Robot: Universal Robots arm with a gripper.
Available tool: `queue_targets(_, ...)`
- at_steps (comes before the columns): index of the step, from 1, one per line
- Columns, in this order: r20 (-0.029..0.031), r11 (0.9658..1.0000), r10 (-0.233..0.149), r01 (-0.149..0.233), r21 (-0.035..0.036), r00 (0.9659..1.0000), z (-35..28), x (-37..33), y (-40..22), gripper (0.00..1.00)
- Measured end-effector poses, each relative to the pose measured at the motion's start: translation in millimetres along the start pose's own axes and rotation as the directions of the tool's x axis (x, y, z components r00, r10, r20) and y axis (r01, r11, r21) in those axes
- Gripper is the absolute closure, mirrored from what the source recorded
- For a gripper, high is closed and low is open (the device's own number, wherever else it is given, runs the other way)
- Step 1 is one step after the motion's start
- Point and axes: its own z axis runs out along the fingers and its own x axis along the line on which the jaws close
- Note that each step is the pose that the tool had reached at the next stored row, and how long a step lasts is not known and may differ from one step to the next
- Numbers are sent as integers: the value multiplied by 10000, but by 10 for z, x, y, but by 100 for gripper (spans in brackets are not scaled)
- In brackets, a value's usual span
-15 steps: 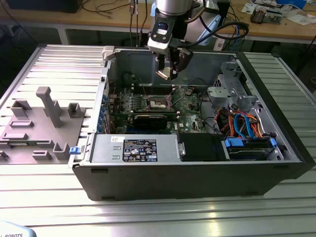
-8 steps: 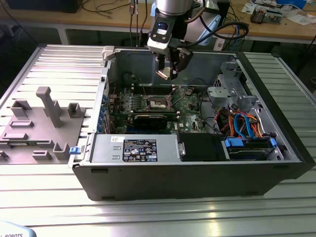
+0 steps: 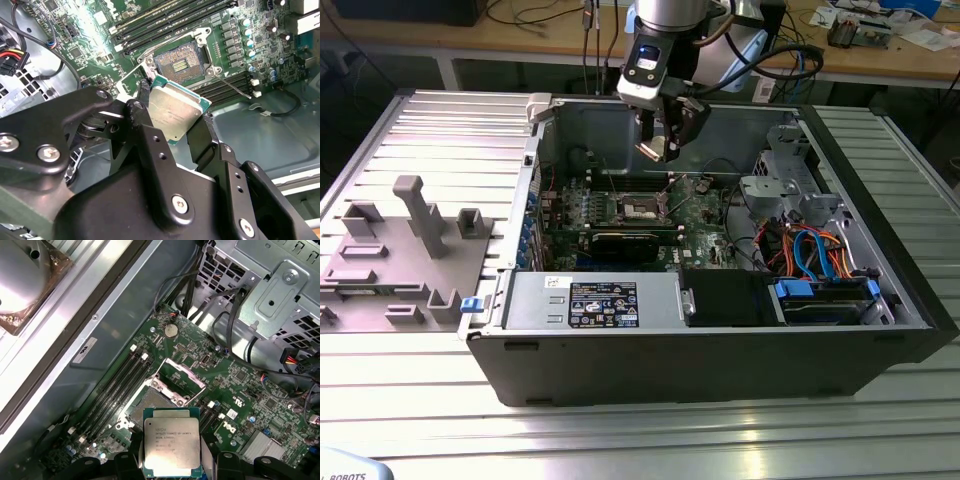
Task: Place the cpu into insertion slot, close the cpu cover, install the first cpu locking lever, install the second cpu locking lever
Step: 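Place the cpu into insertion slot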
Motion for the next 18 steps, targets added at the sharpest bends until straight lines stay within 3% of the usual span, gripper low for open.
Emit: queue_targets(18, 25, 9992, 402, -402, -8, 9992, 0, 0, 0, 46)
